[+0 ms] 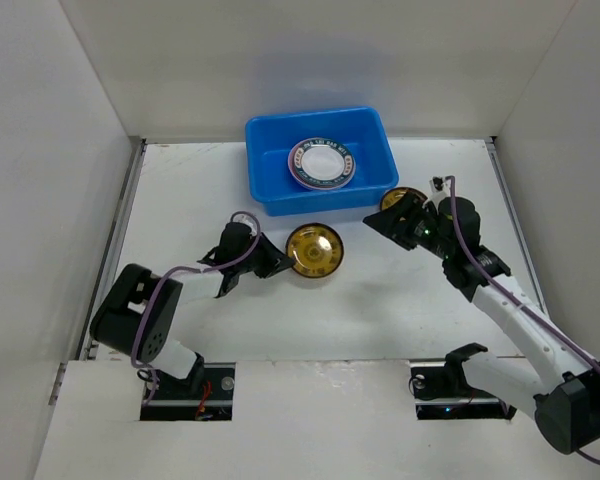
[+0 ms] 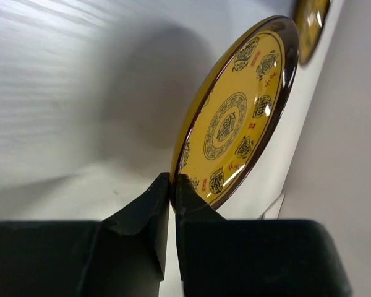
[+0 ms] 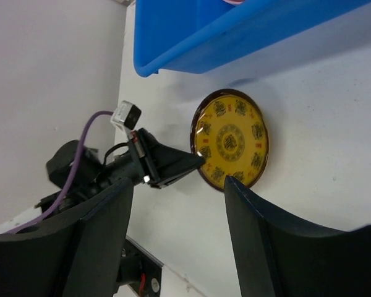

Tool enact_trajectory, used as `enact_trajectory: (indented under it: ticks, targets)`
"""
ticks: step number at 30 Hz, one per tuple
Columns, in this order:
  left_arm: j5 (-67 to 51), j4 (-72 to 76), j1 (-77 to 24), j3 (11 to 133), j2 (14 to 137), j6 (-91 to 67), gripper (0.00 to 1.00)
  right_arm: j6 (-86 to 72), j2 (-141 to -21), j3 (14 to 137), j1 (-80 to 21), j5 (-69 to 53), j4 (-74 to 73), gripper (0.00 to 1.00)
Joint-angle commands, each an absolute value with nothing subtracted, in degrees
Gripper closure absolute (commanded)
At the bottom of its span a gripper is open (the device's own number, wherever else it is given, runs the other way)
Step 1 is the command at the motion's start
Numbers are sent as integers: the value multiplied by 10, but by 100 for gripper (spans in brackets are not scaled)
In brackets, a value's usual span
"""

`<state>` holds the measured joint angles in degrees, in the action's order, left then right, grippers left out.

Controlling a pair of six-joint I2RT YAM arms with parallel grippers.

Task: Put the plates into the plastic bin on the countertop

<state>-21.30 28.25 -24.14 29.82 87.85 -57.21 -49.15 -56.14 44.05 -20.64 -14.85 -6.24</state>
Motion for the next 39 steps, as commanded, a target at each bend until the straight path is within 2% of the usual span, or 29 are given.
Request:
enact_trajectory:
  ticks: [1,8,13,18,28,39]
  targets:
    - [-280,255,-266,323,806,-496,100,-490,-571,458,-203,-151,-25,34]
    - [-346,205,-275,390,727,-433,100,-486,-565,460,-177,-153,-29,34]
    - [-318,158,-228,527,761,-433,100,-487,-513,442,-110,-154,-39,34]
    - [-264,96,-208,718,887,-425,100,-479,-484,431,-52,-165,-69,34]
    - [-187,-45,-206,1085,1199,-384,98,-479,-419,381,-22,-166,-90,34]
    - [-150,-54,-190,1172,1324,-345,96,-447,-357,362,43,-166,-144,33]
